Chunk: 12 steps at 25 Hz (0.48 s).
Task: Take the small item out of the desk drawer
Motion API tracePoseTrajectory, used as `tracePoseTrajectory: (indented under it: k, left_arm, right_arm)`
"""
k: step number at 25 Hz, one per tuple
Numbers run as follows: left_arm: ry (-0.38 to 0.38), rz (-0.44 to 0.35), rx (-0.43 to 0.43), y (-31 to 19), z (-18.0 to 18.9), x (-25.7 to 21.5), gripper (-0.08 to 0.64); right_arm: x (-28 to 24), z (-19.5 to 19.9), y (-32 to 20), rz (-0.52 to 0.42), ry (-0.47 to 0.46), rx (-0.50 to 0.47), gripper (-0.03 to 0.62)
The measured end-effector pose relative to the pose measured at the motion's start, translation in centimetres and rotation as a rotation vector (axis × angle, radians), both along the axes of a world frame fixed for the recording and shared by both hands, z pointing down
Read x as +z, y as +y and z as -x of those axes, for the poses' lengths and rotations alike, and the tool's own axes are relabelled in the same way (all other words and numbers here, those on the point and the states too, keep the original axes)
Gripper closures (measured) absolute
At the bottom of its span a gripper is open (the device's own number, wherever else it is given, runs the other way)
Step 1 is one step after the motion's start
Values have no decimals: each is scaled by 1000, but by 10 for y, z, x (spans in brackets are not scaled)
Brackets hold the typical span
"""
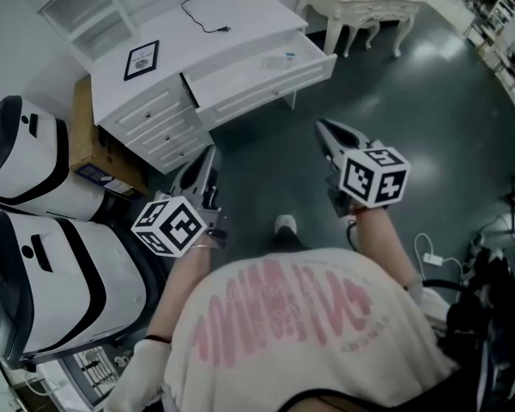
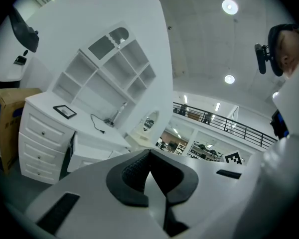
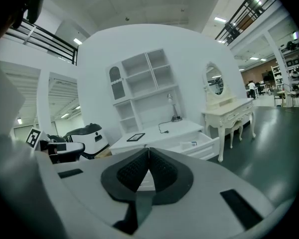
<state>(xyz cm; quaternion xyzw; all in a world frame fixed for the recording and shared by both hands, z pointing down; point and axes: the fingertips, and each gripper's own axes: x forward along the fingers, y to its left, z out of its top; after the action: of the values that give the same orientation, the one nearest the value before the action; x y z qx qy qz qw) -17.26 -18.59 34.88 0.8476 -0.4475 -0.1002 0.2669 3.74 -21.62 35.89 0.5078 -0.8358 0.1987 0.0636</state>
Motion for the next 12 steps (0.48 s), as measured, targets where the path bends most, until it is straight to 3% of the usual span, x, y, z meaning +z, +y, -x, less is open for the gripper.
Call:
tracePoseTrajectory:
  k: [6,12]
  left_arm:
    - [28,-16,-51,-75,-8,-8,531]
    - [-1,-14,-86,-141,-24,-3,531]
  right_arm:
    - [-9,-13,-81,-16,-3,-40,575]
    - [-12,-25,-149,-22,-33,-77,575]
